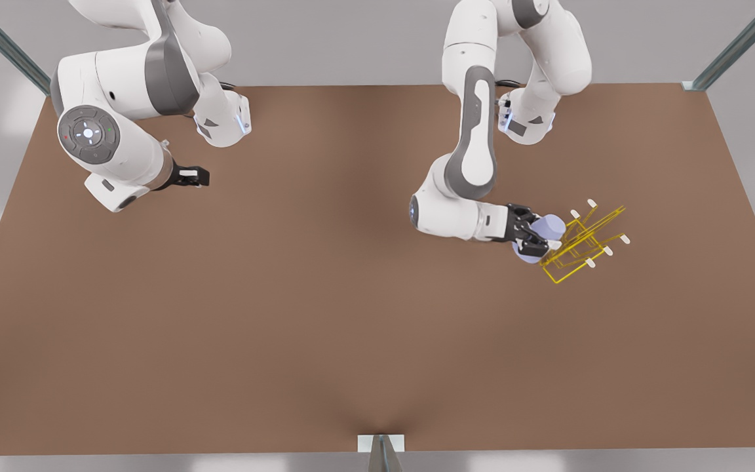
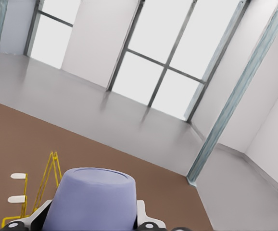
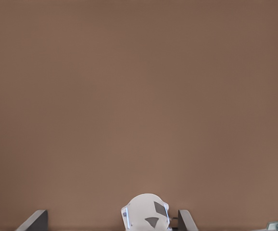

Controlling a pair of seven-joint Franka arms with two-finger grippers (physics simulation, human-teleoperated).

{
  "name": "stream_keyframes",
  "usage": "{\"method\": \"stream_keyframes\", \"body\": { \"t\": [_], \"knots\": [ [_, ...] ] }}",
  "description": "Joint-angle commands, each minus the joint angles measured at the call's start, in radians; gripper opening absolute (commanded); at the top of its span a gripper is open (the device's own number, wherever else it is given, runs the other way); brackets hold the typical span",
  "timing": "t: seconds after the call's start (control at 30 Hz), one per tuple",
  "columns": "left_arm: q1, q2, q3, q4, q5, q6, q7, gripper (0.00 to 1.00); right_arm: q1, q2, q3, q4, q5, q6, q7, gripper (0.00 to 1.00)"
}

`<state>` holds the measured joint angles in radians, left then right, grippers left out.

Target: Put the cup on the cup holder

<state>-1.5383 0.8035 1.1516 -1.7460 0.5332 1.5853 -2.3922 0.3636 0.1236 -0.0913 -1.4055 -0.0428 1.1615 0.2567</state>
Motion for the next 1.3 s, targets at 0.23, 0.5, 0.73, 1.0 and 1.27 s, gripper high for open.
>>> {"method": "stream_keyframes", "body": {
  "t": [0.23, 0.5, 0.73, 1.0, 1.27],
  "knots": [
    [0.175, 0.049, -0.05, 0.005, 0.111, -0.001, 0.274, 0.74, 0.0, 0.005, -0.001, 0.0, 0.001, 0.001, -0.001, 1.0],
    [0.423, 0.085, -0.161, 0.04, 0.172, 0.079, 0.24, 0.74, 0.0, 0.016, -0.002, 0.0, 0.008, 0.003, 0.001, 1.0],
    [0.504, 0.114, -0.174, 0.011, 0.194, 0.16, 0.208, 0.74, -0.002, 0.022, -0.004, 0.0, 0.026, 0.003, -0.001, 1.0],
    [0.478, 0.103, -0.168, -0.13, 0.194, 0.166, 0.143, 0.75, -0.002, 0.03, -0.004, -0.001, 0.032, 0.003, -0.001, 1.0],
    [0.458, 0.105, -0.168, -0.155, 0.191, 0.163, 0.117, 1.0, 0.0, 0.033, -0.002, 0.0, 0.04, 0.003, -0.001, 1.0]
  ]
}}
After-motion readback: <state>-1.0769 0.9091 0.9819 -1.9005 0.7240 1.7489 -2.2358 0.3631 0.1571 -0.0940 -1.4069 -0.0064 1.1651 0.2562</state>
